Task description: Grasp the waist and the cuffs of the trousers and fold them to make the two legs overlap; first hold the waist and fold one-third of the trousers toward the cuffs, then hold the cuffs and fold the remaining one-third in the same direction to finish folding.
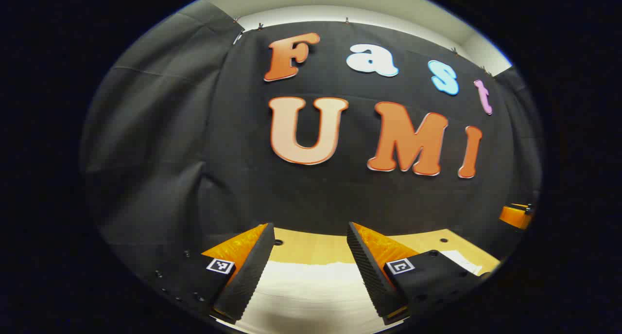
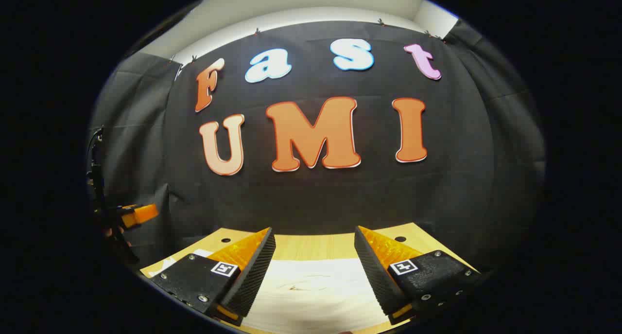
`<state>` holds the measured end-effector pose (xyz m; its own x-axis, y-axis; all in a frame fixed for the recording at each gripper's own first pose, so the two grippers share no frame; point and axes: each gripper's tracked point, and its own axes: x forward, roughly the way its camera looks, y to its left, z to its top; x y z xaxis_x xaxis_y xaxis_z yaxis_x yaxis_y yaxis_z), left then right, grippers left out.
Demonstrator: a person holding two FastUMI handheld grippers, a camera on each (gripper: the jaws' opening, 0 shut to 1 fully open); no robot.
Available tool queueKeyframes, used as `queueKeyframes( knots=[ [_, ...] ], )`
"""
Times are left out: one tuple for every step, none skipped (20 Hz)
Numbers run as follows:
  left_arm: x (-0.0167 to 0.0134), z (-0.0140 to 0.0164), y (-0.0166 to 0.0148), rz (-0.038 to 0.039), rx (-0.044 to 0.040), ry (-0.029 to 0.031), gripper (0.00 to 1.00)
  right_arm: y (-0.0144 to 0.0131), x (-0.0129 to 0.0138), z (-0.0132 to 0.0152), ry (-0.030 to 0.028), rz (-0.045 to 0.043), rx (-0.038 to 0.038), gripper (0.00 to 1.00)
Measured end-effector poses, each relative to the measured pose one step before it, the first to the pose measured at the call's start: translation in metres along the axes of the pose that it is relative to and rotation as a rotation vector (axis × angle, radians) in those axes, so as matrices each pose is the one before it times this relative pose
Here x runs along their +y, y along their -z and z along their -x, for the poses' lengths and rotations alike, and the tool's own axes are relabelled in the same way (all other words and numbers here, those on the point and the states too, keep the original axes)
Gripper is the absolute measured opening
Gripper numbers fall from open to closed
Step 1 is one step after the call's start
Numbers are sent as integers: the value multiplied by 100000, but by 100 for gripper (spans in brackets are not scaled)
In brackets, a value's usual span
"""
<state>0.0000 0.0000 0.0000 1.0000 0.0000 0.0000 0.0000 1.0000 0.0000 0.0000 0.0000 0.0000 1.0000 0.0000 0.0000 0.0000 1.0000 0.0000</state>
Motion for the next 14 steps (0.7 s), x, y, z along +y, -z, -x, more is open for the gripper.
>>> queueKeyframes(
  knots=[
    [1415, 102, -134, -1088, -916, -2332, 98, -49, 726, -26, -144, -298, 292, 98],
    [1290, -132, -55, -987, -404, -2170, 98, 17, 447, -47, -178, 98, 370, 98],
    [768, 80, 42, -73, 374, -1047, 98, 148, 262, -173, -56, 522, 877, 98],
    [318, -103, 2, 440, 77, -1076, 98, 91, -19, -242, 72, 362, 963, 98],
    [-22, -298, -97, 1001, 618, 89, 98, 256, -323, -242, 461, -721, 1797, 98],
    [-384, -242, -133, 1895, 202, 549, 98, 68, 77, -54, -706, -1945, 1158, 98],
    [-760, -266, -514, 2216, -155, 624, 98, -42, -75, -58, -681, -2143, 660, 100],
    [-479, -261, -350, 1632, -467, -235, 98, -197, -370, -239, -231, -1534, 488, 98],
    [-690, -170, -788, -38, -1693, -25, 99, -291, -715, -735, 312, -520, -40, 98],
    [-1052, -186, -639, -487, -1561, 1885, 99, -279, -872, -496, 857, 249, 439, 98],
    [-790, -59, -485, 241, -778, 1129, 98, -163, -678, -241, 515, 647, 830, 98],
    [-582, -110, -424, 517, -1097, 839, 98, -318, -512, -153, -604, 359, 276, 97],
    [-429, 49, -487, 173, -908, -293, 99, -227, -370, -67, -1130, -106, 162, 98],
    [-52, -16, -72, -273, -7, -1541, 98, -67, -492, -118, -1114, -283, 788, 98]
  ],
)
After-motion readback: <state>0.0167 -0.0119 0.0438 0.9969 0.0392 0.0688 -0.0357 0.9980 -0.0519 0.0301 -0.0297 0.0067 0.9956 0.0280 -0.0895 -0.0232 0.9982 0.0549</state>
